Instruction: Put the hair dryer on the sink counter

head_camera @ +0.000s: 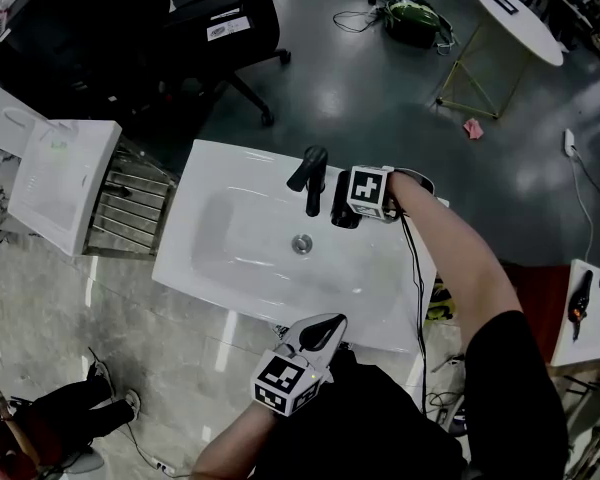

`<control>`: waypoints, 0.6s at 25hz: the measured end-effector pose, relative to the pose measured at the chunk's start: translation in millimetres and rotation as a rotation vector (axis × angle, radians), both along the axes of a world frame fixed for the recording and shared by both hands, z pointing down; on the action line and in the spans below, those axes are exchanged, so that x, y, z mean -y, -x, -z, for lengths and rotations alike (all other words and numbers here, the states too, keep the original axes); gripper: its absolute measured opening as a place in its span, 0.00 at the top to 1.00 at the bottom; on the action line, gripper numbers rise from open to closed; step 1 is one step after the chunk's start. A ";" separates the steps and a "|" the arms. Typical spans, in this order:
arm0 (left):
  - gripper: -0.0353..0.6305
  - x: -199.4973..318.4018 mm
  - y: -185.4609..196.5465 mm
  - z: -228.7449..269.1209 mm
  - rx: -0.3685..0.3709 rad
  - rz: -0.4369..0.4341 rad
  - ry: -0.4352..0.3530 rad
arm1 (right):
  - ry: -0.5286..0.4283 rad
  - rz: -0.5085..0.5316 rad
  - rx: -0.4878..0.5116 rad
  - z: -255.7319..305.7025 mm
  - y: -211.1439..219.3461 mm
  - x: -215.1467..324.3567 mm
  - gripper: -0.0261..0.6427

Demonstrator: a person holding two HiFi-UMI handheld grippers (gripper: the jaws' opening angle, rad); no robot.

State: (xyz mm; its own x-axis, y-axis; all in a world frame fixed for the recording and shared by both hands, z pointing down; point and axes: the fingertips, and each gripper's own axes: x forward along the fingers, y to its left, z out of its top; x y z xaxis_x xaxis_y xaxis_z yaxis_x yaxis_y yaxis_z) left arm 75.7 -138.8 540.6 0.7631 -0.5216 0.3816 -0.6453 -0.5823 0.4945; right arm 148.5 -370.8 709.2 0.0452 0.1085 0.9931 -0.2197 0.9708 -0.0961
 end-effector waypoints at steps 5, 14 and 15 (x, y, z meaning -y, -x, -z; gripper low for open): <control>0.94 0.9 0.6 0.8 -0.002 0.002 0.002 | 0.000 -0.006 -0.011 -0.1 -1.4 0.7 0.65; 0.94 -4.3 0.9 2.1 0.002 -0.007 -0.004 | -0.029 -0.045 0.033 -1.5 -0.9 0.5 0.64; 0.94 -4.9 0.9 2.6 0.002 -0.007 -0.005 | -0.033 -0.055 0.038 -1.1 -1.6 1.0 0.63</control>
State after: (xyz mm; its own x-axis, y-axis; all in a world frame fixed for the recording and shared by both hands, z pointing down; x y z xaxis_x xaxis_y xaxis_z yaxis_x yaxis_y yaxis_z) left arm 74.8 -133.8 538.0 0.7659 -0.5180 0.3809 -0.6423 -0.5890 0.4904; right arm 150.1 -371.9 710.3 0.0027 0.0774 0.9970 -0.2696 0.9601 -0.0738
